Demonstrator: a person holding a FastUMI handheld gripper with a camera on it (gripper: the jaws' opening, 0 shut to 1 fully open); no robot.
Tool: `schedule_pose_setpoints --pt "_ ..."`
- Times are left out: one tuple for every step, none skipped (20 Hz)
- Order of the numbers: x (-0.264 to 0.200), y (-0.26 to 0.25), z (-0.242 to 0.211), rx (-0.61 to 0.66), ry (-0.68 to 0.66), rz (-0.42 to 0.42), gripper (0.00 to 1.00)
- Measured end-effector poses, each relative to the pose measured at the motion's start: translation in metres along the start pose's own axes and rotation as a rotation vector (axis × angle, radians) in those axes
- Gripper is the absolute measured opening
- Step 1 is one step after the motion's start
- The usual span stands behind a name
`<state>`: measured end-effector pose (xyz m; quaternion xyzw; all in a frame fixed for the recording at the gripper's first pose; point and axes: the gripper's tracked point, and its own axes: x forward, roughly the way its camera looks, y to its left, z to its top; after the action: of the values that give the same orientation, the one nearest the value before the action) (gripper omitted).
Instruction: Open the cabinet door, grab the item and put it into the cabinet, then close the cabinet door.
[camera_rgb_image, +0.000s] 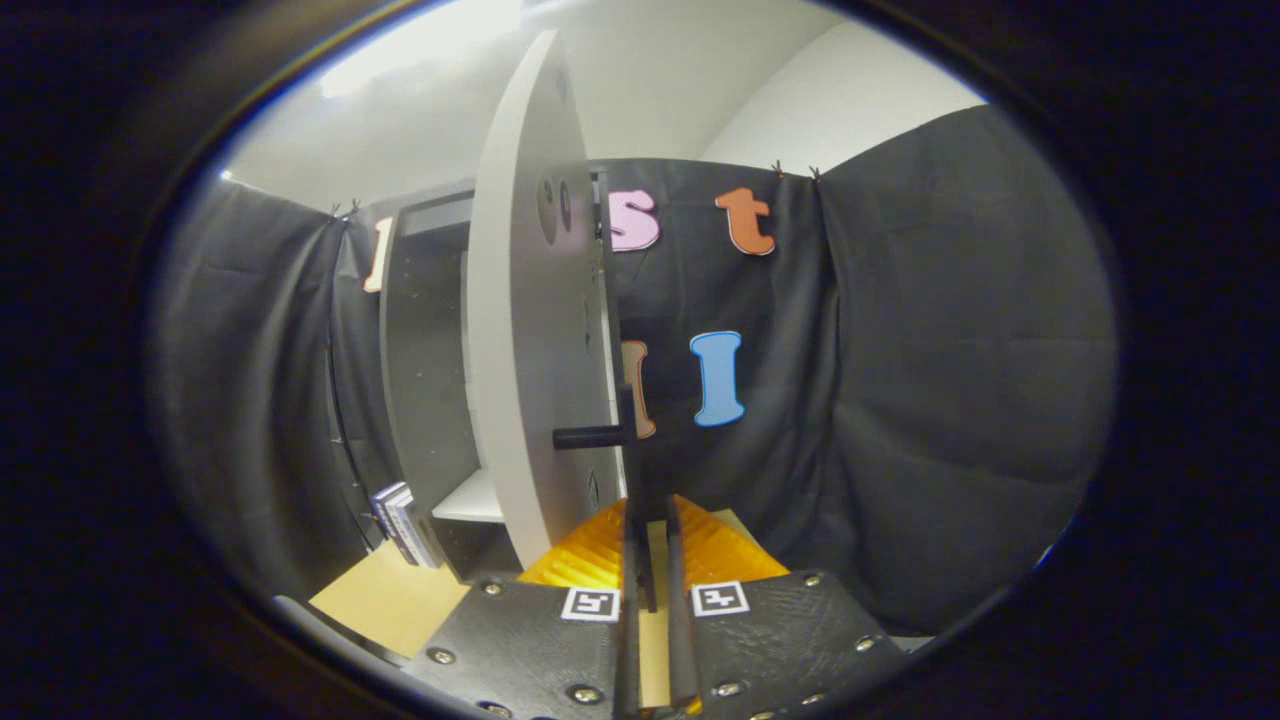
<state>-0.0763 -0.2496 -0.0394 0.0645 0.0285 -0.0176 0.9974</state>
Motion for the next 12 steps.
schedule_pose_setpoints --pt "0.000 0.000 0.000 0.001 -0.001 0.004 0.12" --pt "0.002 0.001 0.000 0.000 0.000 0.011 0.12" --pt "0.002 0.000 -0.001 0.003 0.000 0.016 0.12" --pt "0.002 -0.002 -0.001 0.003 0.003 0.022 0.12" --pt "0.001 -0.003 -0.001 -0.003 0.005 0.029 0.12" --pt "0.000 -0.005 -0.003 -0.009 0.015 0.027 0.12" --pt "-0.001 -0.008 -0.003 -0.020 0.014 0.019 0.12" --pt "-0.003 -0.015 -0.002 -0.027 0.012 0.007 0.12" --pt "-0.004 -0.021 -0.002 -0.031 0.012 -0.008 0.12" --pt "-0.009 -0.028 -0.002 -0.034 0.011 -0.020 0.12" --pt "-0.012 -0.030 -0.002 -0.028 0.014 -0.023 0.12" --pt "-0.013 -0.028 -0.003 -0.015 0.017 -0.014 0.12"
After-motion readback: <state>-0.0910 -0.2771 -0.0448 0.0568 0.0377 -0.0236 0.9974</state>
